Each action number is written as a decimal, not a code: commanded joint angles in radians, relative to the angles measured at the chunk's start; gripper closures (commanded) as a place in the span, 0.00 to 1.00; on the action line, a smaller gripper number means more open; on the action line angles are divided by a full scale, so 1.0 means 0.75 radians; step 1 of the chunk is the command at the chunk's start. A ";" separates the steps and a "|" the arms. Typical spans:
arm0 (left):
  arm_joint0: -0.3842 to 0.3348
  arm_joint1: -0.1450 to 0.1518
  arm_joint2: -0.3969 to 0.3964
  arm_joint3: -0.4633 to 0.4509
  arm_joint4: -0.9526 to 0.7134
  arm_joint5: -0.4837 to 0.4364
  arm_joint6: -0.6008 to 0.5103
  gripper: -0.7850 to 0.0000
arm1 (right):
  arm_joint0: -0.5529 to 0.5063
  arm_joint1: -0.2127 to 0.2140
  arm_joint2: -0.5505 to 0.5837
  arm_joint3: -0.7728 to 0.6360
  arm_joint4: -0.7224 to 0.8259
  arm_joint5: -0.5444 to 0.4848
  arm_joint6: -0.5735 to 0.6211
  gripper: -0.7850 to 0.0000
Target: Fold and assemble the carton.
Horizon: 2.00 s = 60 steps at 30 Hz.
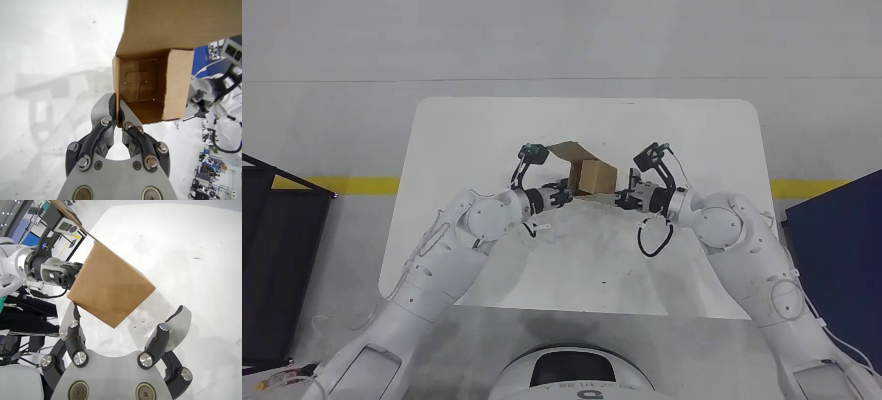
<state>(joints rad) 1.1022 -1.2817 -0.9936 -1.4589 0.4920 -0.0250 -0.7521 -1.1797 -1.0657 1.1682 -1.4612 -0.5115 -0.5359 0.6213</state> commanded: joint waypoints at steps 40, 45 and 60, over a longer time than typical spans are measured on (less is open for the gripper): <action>0.467 0.079 -0.417 -0.130 -0.232 -0.391 0.527 0.00 | 0.208 -0.052 -0.150 0.226 -0.047 -0.298 -0.302 0.15; 0.400 0.077 -0.349 -0.055 -0.207 -0.341 0.378 0.00 | 0.262 -0.075 -0.197 0.299 -0.113 -0.465 -0.469 0.15; 0.316 0.088 -0.281 -0.055 -0.042 -0.278 0.207 0.01 | 0.345 -0.105 -0.331 0.308 -0.369 -0.635 -0.549 0.27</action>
<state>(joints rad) 1.3394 -1.2150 -1.2076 -1.5000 0.4622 -0.2343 -0.6001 -0.9220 -1.1451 0.9269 -1.2261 -0.7823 -1.0128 0.2039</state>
